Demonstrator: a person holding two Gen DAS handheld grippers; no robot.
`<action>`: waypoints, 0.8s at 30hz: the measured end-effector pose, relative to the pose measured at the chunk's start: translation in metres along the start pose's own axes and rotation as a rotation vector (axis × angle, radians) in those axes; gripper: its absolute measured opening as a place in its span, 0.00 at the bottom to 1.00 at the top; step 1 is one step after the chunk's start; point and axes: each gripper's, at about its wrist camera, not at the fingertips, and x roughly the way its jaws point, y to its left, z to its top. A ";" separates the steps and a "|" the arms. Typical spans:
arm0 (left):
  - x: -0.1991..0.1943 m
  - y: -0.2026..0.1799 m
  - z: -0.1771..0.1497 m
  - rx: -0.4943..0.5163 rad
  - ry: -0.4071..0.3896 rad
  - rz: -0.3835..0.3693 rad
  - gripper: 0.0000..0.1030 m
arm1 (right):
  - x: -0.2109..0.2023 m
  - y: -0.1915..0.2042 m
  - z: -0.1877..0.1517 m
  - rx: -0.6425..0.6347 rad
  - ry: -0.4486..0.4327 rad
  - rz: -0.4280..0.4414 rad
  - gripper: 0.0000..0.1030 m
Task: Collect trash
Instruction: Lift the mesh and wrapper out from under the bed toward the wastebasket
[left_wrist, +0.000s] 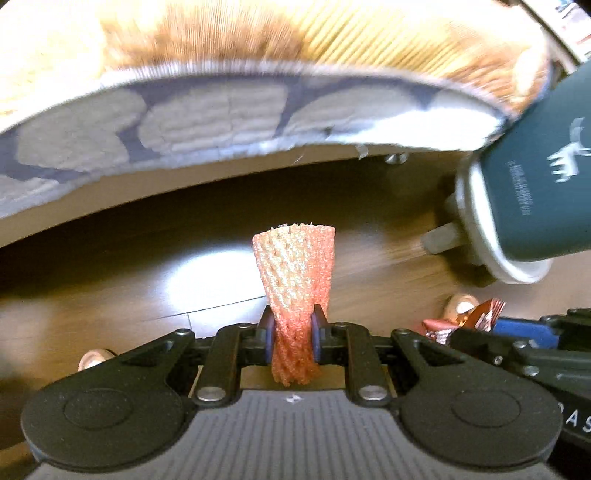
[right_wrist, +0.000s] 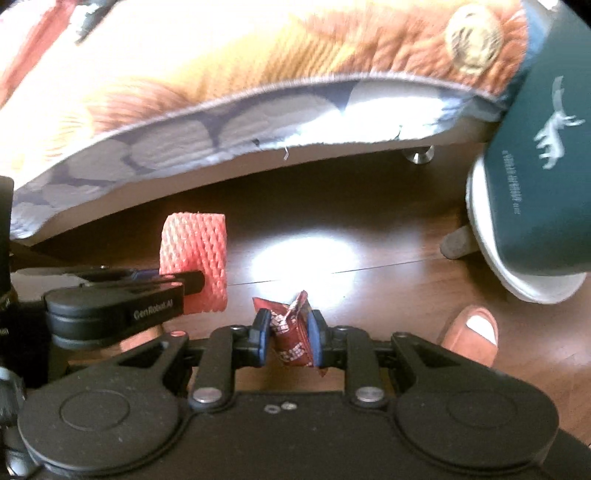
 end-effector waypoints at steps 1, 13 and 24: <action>-0.011 -0.006 -0.002 -0.001 -0.013 -0.003 0.18 | -0.011 -0.001 -0.004 -0.003 -0.011 0.003 0.21; -0.114 -0.072 -0.006 0.022 -0.148 -0.056 0.18 | -0.124 -0.022 -0.033 -0.056 -0.180 0.000 0.21; -0.178 -0.168 0.050 0.172 -0.286 -0.124 0.18 | -0.186 -0.092 0.001 -0.016 -0.340 -0.097 0.21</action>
